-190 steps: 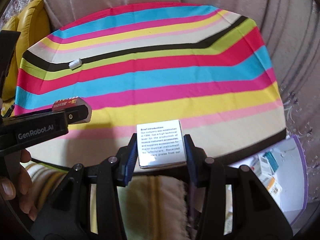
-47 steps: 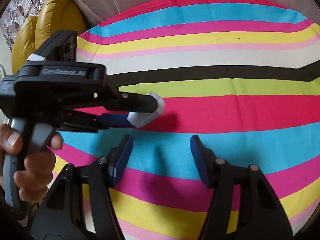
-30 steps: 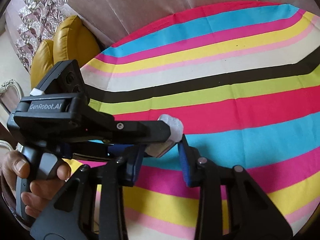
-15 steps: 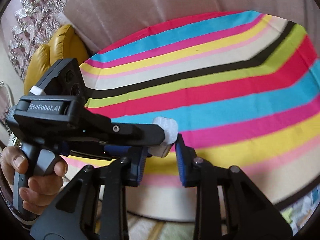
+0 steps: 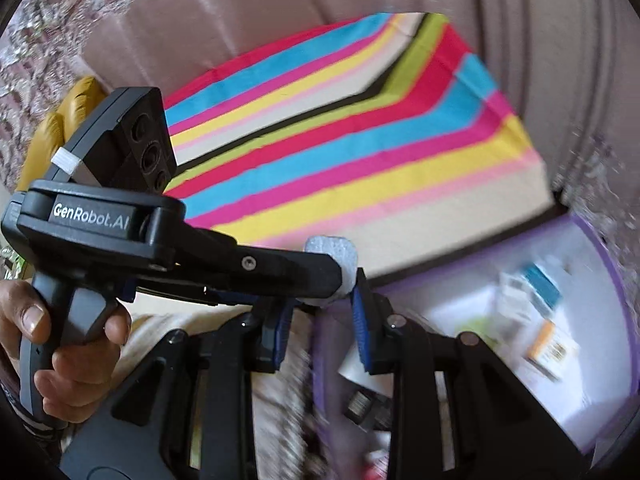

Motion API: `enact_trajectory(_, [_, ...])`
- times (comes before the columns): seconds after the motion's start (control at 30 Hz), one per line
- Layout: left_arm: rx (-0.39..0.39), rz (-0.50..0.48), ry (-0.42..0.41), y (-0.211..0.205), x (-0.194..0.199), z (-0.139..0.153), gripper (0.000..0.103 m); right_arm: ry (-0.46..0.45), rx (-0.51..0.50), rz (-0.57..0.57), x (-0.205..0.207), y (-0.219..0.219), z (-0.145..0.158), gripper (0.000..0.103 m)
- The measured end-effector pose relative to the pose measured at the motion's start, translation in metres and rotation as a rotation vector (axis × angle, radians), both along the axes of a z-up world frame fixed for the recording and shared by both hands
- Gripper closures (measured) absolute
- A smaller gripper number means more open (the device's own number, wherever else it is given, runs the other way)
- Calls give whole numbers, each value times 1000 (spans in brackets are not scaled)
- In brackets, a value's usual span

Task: Organize objects
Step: 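Lower the white cylinder into the purple-rimmed box and open the left gripper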

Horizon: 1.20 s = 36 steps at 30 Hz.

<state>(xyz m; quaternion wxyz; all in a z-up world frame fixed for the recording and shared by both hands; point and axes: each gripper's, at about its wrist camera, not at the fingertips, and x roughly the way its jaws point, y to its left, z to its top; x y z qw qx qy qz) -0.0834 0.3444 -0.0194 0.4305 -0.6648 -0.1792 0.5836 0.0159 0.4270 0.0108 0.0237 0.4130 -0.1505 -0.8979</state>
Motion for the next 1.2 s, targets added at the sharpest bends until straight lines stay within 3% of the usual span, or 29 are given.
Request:
enact_trajectory(0.2, [-34, -67, -37, 43, 24, -19, 55, -58, -16, -91, 33, 36, -15, 72])
enact_trajectory(0.57, [-108, -99, -14, 68, 34, -30, 51, -130, 3, -162, 48, 54, -33, 70])
enact_trajectory(0.8, [-232, -125, 143, 64, 39, -17, 37, -171, 71, -206, 58, 57, -33, 55])
enact_trajectory(0.93, [-323, -155, 270, 48, 66, 3, 19, -185, 119, -232, 73, 60, -30, 48])
enact_trajectory(1.1, [-395, -190, 413, 37, 110, 17, 16, -209, 164, -279, 91, 72, -33, 46])
enact_trajectory(1.2, [-374, -188, 441, 32, 124, 24, 13, -219, 163, -298, 100, 79, -34, 45])
